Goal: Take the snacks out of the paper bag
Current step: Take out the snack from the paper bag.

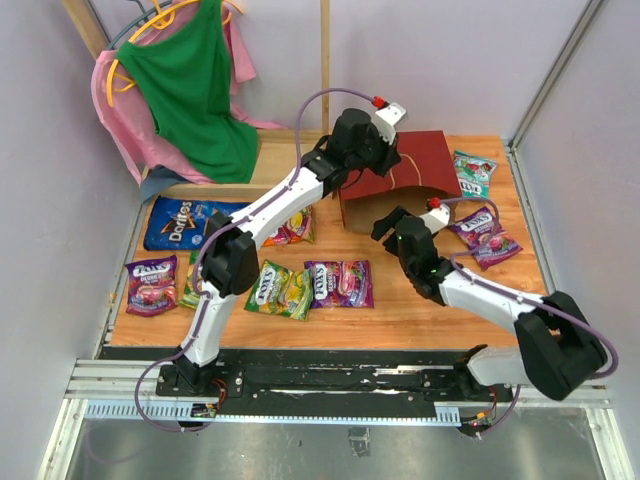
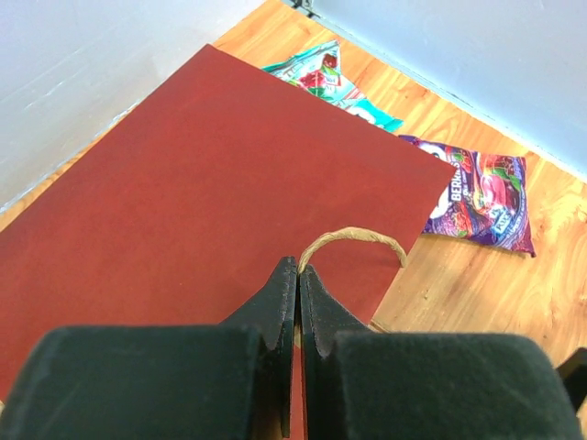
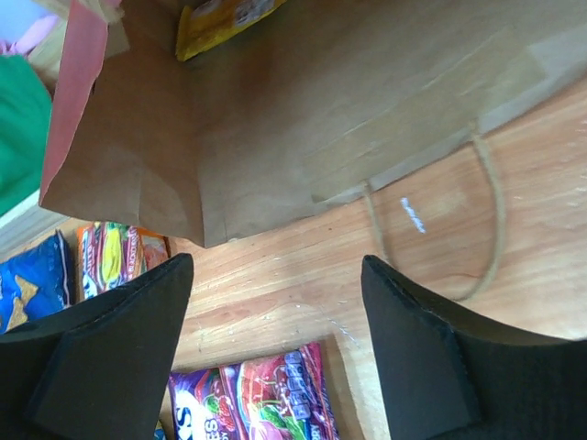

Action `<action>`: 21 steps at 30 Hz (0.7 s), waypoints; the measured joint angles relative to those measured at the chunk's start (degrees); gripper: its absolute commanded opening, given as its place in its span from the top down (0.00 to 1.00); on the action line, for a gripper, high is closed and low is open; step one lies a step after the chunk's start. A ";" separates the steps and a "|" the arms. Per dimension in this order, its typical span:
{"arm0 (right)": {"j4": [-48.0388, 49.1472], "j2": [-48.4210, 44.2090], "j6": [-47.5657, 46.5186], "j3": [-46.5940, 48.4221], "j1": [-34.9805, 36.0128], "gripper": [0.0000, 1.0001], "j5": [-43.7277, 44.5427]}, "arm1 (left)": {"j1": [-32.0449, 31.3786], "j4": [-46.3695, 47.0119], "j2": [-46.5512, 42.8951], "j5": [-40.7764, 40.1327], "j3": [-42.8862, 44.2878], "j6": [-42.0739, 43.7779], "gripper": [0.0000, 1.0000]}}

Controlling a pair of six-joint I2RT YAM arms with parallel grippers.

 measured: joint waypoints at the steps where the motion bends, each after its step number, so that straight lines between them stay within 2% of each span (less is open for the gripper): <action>1: 1.88 1.31 -0.33 -0.09 -0.28 0.26 -1.16 | 0.13 0.00 0.00 0.09 0.02 0.00 0.96; 7: 11.37 10.47 -0.17 -0.11 -4.57 0.27 -10.43 | 0.90 0.00 0.24 0.70 0.04 -0.26 0.96; 21: 29.27 28.22 8.70 0.92 -10.16 0.28 -20.83 | 1.73 0.46 0.31 2.16 0.04 -1.55 0.96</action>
